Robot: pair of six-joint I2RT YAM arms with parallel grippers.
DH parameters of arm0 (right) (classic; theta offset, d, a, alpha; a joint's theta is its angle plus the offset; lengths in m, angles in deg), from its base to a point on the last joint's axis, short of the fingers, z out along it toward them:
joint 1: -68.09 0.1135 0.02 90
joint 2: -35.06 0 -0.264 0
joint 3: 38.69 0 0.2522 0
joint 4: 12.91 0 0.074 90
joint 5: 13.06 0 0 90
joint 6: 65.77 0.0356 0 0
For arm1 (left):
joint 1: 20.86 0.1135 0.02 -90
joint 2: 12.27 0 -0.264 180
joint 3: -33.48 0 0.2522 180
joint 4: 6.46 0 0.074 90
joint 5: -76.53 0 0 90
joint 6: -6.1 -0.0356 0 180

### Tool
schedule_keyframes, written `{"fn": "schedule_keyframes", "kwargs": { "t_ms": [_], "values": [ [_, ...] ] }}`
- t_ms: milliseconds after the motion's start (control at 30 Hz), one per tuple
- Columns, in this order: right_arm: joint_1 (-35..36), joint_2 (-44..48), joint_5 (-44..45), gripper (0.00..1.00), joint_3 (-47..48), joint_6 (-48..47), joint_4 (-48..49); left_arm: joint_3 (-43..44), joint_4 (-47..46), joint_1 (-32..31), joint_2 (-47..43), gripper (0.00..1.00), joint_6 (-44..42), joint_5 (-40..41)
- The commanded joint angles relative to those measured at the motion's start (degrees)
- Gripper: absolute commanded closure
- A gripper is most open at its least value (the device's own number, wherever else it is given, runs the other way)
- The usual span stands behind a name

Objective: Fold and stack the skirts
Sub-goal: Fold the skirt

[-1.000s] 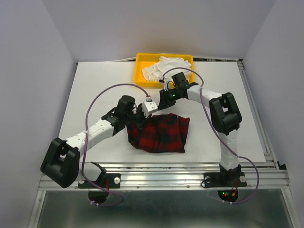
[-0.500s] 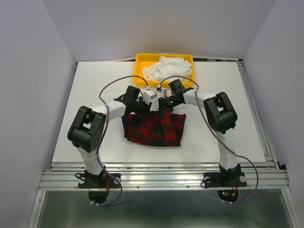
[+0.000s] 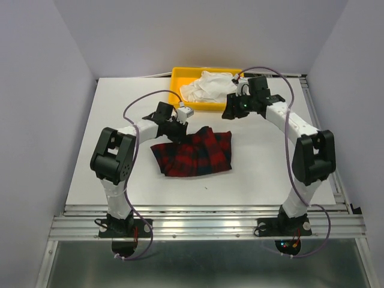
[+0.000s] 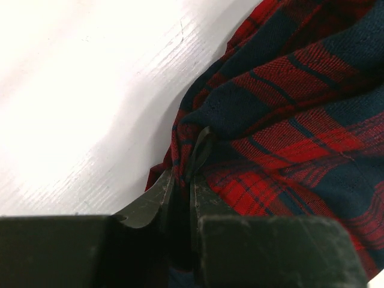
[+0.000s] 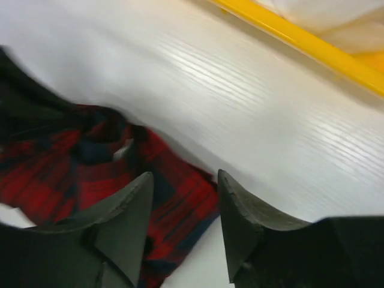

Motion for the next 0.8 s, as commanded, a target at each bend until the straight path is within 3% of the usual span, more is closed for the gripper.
{"fn": "schedule_keyframes", "kwargs": {
  "t_ms": [0,100,300,400,633,733,767],
  "values": [
    [2.1,12.2,-13.7,0.53,-7.5,5.6,4.8,2.0,3.8,2.0,3.6,0.82,-1.3,1.9],
    [4.1,14.9,-25.9,0.56,-14.6,11.4,10.3,3.5,4.8,3.7,5.8,0.78,-1.2,1.1],
    [9.1,11.5,-31.3,0.58,-24.1,23.1,26.1,4.7,5.4,5.1,7.0,0.72,-1.5,0.2],
    [9.9,6.5,-29.0,0.59,-26.5,27.6,34.9,4.5,5.2,5.2,6.9,0.68,-1.7,-0.7],
    [9.9,-3.2,-11.4,0.53,-27.4,29.8,41.4,2.1,3.0,5.9,4.5,0.48,-1.5,-0.1],
    [9.9,-5.1,-9.9,0.49,-28.3,30.4,39.5,-0.5,-0.3,6.9,-1.8,0.42,-1.0,1.2],
    [9.9,-5.0,-9.8,0.47,-30.1,30.9,40.5,-1.3,-1.5,6.9,-6.7,0.36,-0.8,3.5]
  ]
}}
